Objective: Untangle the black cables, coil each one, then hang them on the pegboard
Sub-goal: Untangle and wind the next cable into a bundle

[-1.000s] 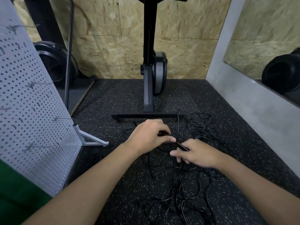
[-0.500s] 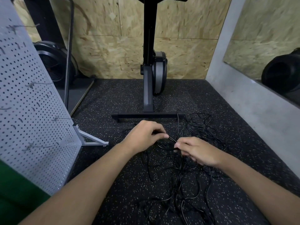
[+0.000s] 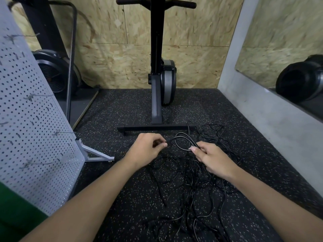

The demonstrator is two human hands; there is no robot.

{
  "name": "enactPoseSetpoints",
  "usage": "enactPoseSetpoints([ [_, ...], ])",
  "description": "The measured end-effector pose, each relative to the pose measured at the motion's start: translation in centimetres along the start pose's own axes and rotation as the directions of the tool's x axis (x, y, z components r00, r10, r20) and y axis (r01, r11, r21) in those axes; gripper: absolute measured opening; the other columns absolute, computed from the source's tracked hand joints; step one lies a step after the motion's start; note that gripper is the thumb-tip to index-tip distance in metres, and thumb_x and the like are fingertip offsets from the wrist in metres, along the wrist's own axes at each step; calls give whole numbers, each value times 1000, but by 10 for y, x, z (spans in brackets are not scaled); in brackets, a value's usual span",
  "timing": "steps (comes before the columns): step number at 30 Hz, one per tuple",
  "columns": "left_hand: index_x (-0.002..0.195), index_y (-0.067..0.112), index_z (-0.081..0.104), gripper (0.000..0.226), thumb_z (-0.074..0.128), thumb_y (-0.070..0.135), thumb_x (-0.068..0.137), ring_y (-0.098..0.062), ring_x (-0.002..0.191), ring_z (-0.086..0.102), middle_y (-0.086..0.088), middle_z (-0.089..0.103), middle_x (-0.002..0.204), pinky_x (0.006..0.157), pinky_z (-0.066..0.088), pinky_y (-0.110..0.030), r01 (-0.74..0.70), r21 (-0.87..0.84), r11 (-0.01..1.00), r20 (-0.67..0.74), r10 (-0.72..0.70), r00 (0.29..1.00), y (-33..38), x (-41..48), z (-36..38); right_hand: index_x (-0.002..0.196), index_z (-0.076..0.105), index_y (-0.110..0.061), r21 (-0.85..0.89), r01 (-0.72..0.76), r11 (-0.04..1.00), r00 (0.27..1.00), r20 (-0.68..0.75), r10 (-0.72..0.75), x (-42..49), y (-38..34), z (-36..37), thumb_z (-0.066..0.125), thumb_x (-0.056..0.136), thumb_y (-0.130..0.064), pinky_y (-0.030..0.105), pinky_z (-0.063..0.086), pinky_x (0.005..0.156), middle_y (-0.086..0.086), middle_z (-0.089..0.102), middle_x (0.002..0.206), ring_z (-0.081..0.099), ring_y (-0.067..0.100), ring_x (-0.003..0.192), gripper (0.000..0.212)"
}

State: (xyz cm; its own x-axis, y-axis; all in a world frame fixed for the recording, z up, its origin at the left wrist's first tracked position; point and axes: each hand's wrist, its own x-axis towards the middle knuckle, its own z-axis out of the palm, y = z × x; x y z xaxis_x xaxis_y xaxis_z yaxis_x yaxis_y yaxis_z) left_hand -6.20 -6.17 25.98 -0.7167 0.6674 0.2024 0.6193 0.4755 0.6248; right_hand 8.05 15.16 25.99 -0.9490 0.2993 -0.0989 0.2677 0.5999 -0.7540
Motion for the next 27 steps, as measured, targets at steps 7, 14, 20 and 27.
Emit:
enactPoseSetpoints([
  [7, 105, 5, 62, 7, 59, 11, 106, -31, 111, 73, -19, 70, 118, 86, 64, -46, 402, -814, 420, 181, -475, 861, 35, 10, 31, 101, 68, -28, 61, -31, 998, 999, -21, 33, -2, -10, 20, 46, 109, -42, 35, 47, 61, -8, 67, 86, 53, 12, 60, 27],
  [14, 96, 10, 73, 8, 74, 18, 97, -20, 95, 68, -10, 76, 104, 94, 54, -39, 356, -775, 522, 89, -468, 879, 34, 8, 32, 100, 61, -23, 150, -24, 988, 999, -29, 28, -7, -18, 33, 43, 111, -38, 34, 44, 53, -4, 78, 92, 53, 18, 55, 26],
  [20, 82, 20, 79, 13, 86, 29, 86, -10, 66, 73, 4, 77, 73, 74, 61, -27, 271, -427, 863, -49, -321, 946, 27, 3, 12, 104, 58, -19, 83, -40, 996, 999, 3, 40, -10, -20, 28, 42, 112, -37, 27, 47, 57, -6, 76, 94, 63, 5, 65, 25],
  [27, 89, 2, 74, 13, 82, 11, 90, -20, 70, 78, -14, 76, 83, 72, 66, -35, 320, -667, 673, -14, -440, 898, 38, 5, 19, 102, 53, -25, 16, -22, 1000, 999, -42, 23, -14, -33, 31, 38, 112, -37, 12, 45, 48, -7, 71, 102, 63, -3, 51, 22],
])
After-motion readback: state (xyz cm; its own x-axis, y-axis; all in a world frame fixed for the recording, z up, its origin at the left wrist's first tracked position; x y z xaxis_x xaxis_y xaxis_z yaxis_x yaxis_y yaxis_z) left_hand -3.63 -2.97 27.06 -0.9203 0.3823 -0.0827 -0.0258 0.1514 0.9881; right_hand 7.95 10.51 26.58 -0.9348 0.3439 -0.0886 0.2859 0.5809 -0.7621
